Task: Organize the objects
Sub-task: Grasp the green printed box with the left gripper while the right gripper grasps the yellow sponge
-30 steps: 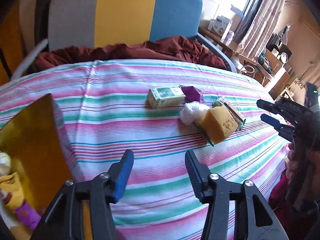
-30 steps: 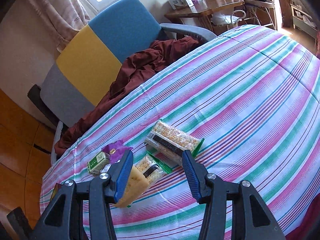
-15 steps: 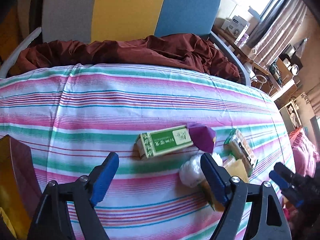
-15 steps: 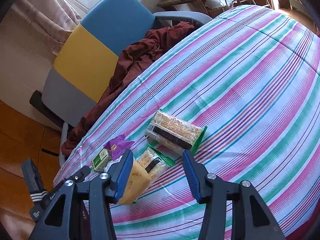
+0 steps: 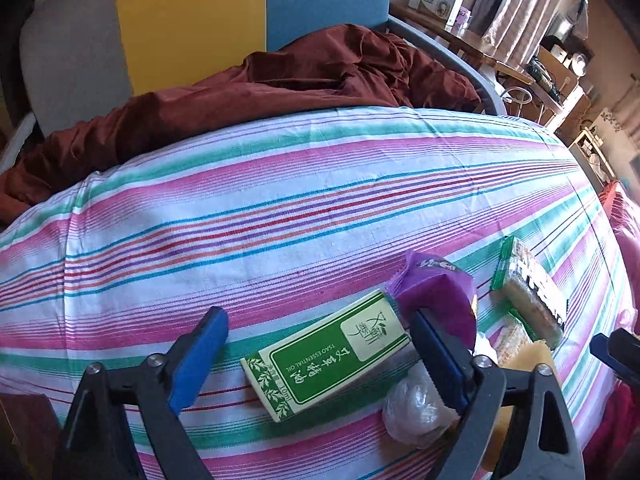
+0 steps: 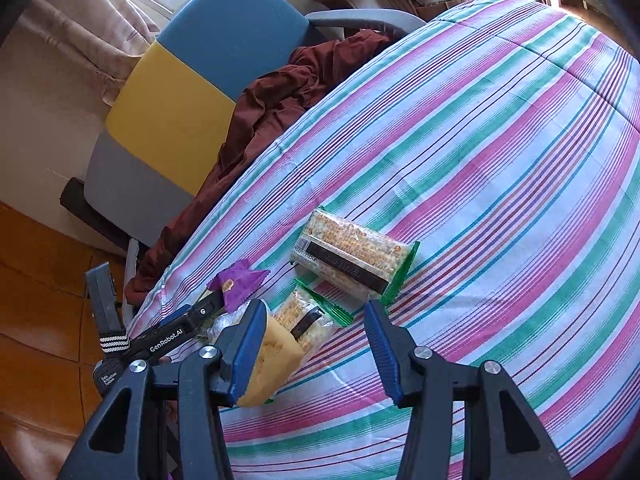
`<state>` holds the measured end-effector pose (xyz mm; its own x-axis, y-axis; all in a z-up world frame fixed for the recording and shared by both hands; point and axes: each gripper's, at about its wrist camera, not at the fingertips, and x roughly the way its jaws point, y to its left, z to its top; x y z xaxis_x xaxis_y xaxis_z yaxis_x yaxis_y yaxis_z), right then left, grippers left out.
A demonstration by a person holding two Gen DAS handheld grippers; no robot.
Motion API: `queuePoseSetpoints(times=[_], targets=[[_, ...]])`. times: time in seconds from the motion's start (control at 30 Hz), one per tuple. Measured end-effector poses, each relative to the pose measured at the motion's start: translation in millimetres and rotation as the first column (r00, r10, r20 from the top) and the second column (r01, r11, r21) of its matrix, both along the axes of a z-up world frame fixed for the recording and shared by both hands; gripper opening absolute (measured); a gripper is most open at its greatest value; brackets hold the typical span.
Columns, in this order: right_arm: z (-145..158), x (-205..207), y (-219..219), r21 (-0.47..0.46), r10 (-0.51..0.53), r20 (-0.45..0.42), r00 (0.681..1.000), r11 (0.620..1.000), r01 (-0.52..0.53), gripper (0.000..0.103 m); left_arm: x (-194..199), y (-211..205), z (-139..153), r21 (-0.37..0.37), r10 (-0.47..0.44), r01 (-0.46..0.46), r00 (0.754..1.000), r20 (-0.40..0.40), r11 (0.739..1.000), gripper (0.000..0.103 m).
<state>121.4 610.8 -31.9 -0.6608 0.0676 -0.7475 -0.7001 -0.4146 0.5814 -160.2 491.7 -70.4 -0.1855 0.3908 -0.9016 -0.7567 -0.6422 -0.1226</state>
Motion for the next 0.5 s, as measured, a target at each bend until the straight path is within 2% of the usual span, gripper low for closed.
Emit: queuePoseSetpoints(times=[0.07,0.17,0.5], targets=[[-2,0,0,-0.002,0.0,0.008,1.0,1.0,0.0,0.051,8,-4,0,-0.008,-0.027,0.026,0.999,-0.044,1.0,0.076],[-4,-1,1,-0.002,-0.002,0.019,1.0,1.0,0.002,0.051,20,-18,1,-0.008,-0.041,0.041,0.998,-0.044,0.999,0.076],[-9,6,9,-0.019,-0.048,0.029,0.998,0.999,0.049,0.051,71,-71,3,0.017,0.06,-0.059,0.997,-0.049,0.998,0.076]])
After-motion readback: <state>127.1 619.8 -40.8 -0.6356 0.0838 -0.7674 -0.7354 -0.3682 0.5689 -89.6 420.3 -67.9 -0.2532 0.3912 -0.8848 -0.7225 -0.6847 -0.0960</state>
